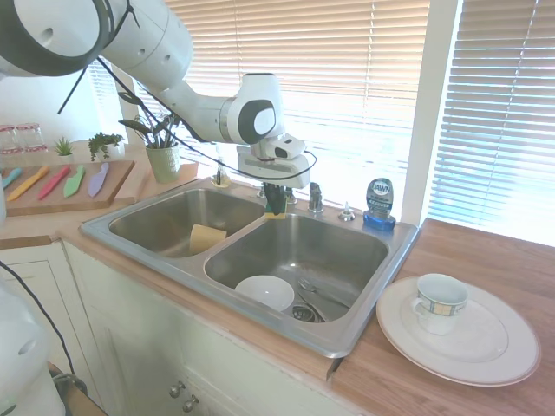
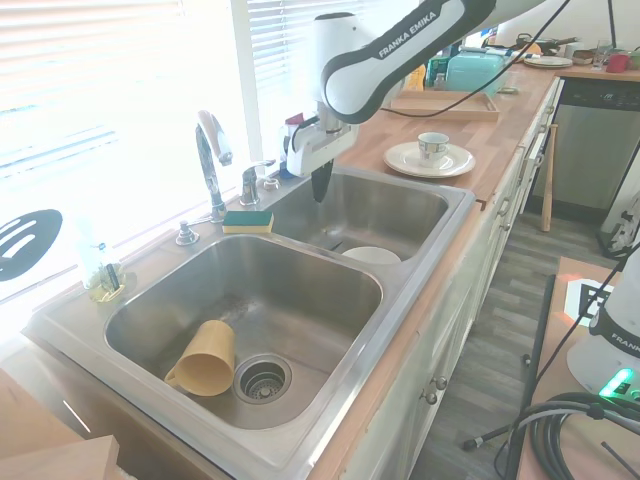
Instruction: Turn on the faucet
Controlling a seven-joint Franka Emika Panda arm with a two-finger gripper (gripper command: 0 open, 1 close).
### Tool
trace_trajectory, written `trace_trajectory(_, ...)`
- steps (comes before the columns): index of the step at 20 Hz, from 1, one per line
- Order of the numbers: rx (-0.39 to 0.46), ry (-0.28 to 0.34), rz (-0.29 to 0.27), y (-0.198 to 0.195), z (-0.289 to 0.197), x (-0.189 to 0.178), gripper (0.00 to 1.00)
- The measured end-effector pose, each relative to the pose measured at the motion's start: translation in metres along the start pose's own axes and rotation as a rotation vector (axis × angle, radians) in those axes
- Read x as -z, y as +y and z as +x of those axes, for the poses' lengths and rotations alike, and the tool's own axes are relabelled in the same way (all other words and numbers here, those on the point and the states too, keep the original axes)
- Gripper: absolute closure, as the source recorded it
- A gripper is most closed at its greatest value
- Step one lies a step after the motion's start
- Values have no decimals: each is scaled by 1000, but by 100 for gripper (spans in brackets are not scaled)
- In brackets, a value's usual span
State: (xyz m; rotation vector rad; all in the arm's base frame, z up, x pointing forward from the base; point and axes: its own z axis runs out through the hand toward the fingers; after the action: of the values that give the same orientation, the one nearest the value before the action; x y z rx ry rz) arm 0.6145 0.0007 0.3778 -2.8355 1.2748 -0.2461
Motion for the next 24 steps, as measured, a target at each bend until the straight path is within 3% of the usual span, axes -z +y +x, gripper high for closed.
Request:
trace_trajectory(5, -10, 11, -4, -34, 29, -7, 100)
trace_trajectory(12, -21, 16, -3, -54, 50, -14, 100)
trace_trajectory(15, -20, 62, 47, -60, 55, -10, 100)
trace_trajectory(20, -65, 203, 150, -66, 60, -7, 100)
trace_trajectory(24, -83, 251, 191, -66, 61, -3, 100)
